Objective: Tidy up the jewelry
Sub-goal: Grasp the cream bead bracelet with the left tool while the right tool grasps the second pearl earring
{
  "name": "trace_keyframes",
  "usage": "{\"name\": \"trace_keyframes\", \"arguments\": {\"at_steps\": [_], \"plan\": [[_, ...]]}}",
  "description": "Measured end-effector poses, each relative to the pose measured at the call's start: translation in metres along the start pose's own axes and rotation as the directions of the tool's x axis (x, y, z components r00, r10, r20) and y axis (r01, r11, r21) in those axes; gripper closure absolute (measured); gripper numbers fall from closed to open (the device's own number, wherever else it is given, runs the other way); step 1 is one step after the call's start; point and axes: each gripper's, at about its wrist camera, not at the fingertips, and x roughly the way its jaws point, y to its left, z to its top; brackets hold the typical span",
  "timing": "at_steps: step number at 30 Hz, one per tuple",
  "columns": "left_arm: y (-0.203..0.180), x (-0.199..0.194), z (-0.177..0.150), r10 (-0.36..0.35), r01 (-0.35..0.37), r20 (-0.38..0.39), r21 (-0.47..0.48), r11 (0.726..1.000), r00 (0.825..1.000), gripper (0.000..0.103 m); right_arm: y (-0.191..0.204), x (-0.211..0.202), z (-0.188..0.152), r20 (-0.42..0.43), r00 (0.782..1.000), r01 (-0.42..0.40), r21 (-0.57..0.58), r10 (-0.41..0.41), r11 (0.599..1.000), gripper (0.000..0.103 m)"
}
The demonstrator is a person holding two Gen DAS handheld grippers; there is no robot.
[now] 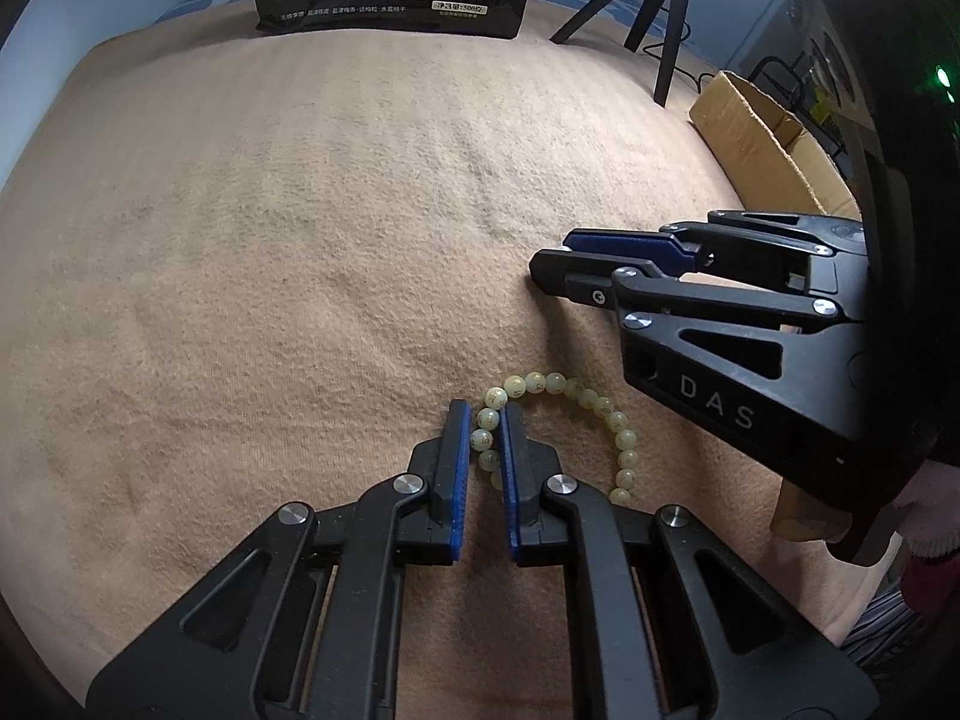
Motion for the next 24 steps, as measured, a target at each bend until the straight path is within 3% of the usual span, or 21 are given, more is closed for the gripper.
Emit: {"name": "trace_keyframes", "arguments": {"at_steps": [24], "plan": [[-0.019,-0.04,0.003,-0.013,0.011,0.115,0.022,1.0,0.993,0.098,-0.007,-0.068,-0.009,0.088,0.995,0.044,0.013,-0.045,0.999,0.088]]}}
